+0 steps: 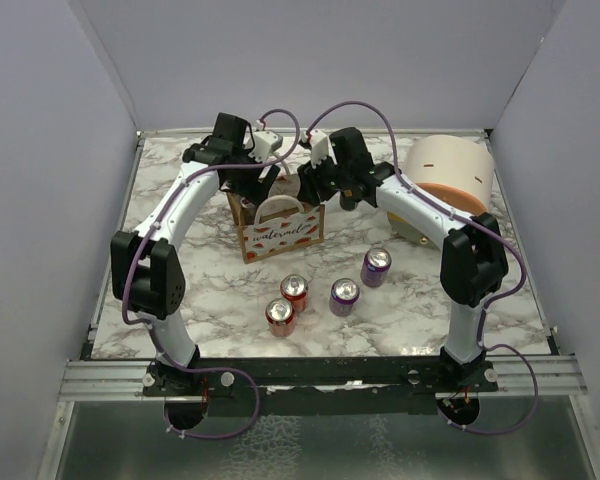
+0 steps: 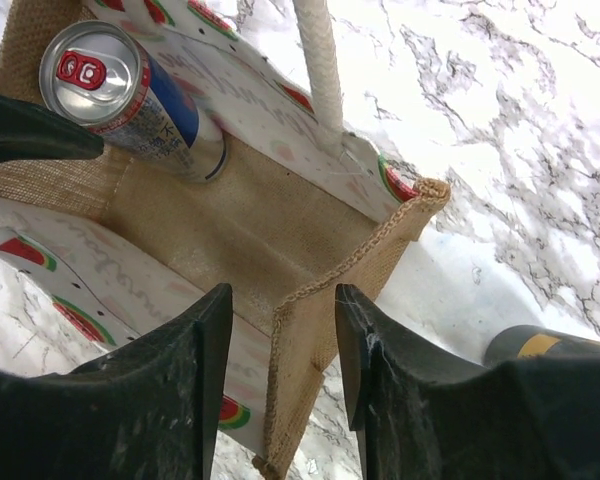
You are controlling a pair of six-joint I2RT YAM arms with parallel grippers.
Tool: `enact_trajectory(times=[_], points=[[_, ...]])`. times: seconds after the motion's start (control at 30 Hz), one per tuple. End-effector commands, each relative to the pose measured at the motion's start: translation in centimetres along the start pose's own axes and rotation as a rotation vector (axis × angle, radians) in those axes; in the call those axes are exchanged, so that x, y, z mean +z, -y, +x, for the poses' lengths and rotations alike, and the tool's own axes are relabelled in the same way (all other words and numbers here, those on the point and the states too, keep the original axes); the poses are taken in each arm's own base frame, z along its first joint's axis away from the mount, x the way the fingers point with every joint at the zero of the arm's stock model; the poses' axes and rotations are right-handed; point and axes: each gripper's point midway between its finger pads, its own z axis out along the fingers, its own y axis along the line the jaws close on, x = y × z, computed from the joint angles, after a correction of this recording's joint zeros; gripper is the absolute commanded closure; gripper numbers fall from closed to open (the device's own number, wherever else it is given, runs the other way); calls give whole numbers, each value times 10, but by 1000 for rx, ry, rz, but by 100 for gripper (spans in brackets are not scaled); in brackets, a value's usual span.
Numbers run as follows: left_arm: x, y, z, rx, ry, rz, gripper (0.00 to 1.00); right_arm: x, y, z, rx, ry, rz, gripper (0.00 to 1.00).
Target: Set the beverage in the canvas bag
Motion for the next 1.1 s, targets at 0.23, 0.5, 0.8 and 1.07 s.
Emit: enact_trajectory(times=[0.23, 0.5, 0.8, 1.07], points=[[-81, -8, -51, 27, 212, -123, 21, -37, 3, -52, -113, 89, 59, 43], [-143, -1, -43, 75, 372, -227, 2, -81, -5, -58, -177, 116, 93, 20], [-161, 85, 24, 305, 374, 120, 1, -129, -20, -28, -265, 86, 98, 4], [-151, 140, 116, 514, 220, 402, 6, -169, -27, 18, -391, 90, 100, 1]])
